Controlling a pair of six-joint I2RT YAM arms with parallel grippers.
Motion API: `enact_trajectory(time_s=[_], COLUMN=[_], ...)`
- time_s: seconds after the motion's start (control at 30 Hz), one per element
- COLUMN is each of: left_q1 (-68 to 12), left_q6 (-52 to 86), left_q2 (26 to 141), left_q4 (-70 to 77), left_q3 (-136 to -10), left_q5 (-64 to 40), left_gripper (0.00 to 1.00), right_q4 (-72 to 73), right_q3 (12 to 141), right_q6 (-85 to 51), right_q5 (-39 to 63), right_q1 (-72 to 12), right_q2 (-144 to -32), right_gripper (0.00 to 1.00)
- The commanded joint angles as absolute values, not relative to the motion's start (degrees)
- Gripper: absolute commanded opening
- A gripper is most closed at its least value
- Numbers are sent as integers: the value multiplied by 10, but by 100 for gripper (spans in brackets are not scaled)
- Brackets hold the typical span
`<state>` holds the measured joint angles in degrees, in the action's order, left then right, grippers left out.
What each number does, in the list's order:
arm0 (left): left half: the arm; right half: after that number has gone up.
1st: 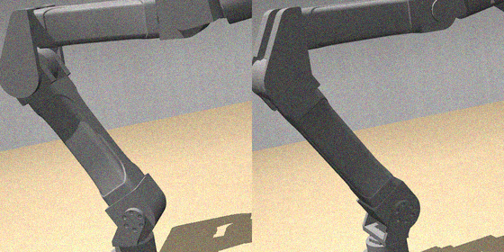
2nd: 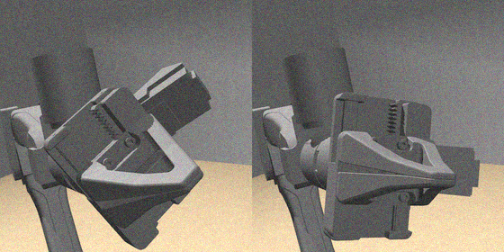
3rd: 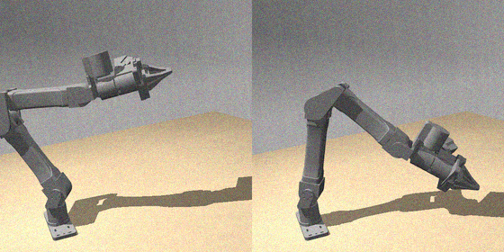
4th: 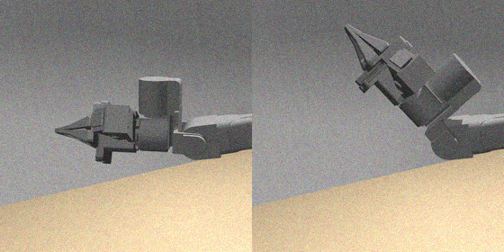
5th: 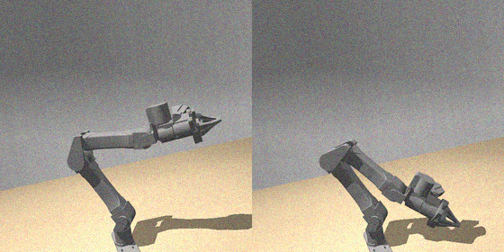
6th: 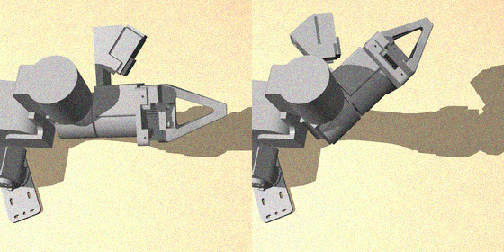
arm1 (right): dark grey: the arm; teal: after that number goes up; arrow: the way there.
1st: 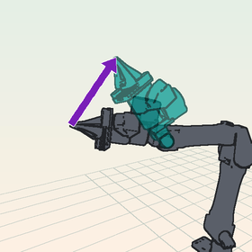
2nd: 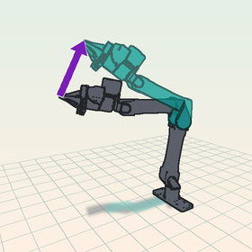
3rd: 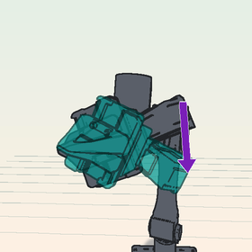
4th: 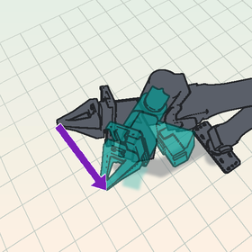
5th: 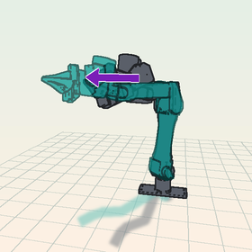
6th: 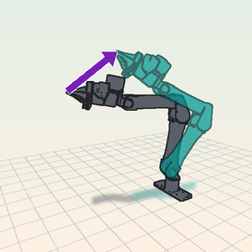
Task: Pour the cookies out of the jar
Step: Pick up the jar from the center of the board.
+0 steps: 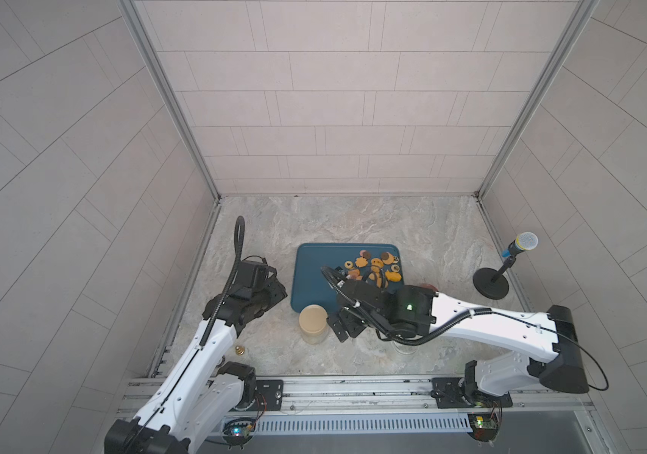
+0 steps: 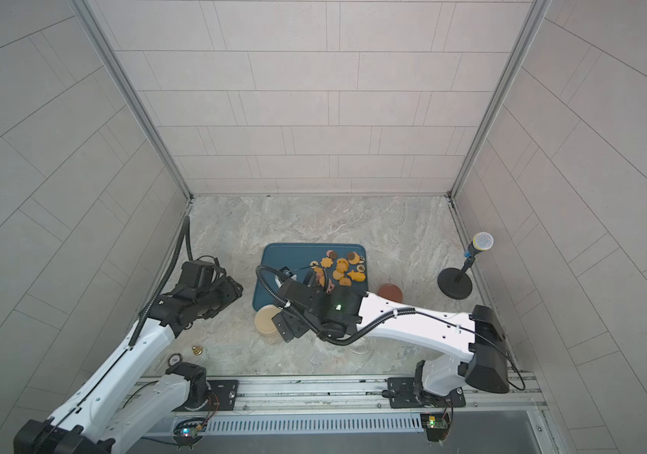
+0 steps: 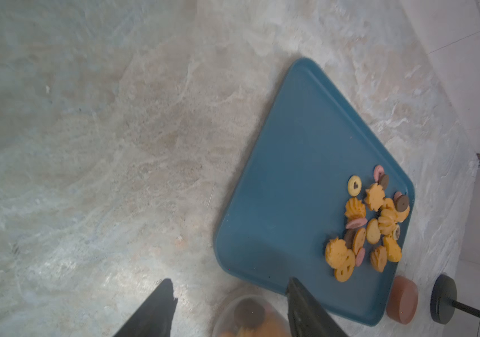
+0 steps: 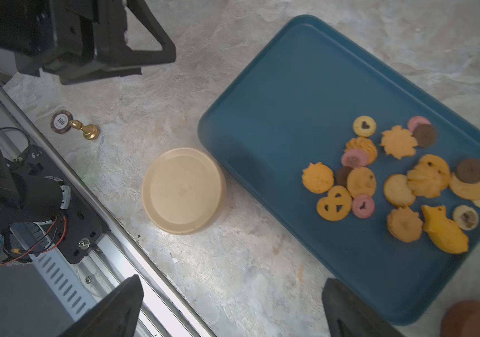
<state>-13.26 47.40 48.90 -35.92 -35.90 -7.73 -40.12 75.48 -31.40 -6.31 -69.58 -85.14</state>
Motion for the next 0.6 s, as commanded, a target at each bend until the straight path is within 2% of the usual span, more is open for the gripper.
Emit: enact_trajectory(time_s=[0.0,0.1,0.33,0.57], left_q1=[-129,-128,-115,-113], left_q6=[491,509,556,560], left_q2=[461,449,423,421], left_q4=[-384,-401,-430,-435], left_q3=[-344,-334,-316,-311], left_q5=[-77,-57,-18,-9], left_gripper=[66,67,82,83], right_q4=[-380,-381,-363,-376], right_q3=[786,817,843,869], right_q6=[-288,-277,-284,-292], right_q5=[-41,-42,-62,-107], right_q1=[-706,-715,-720,-718], right_q2=[-891,-939,-1011,-1067], right_gripper=[100,100,100,100])
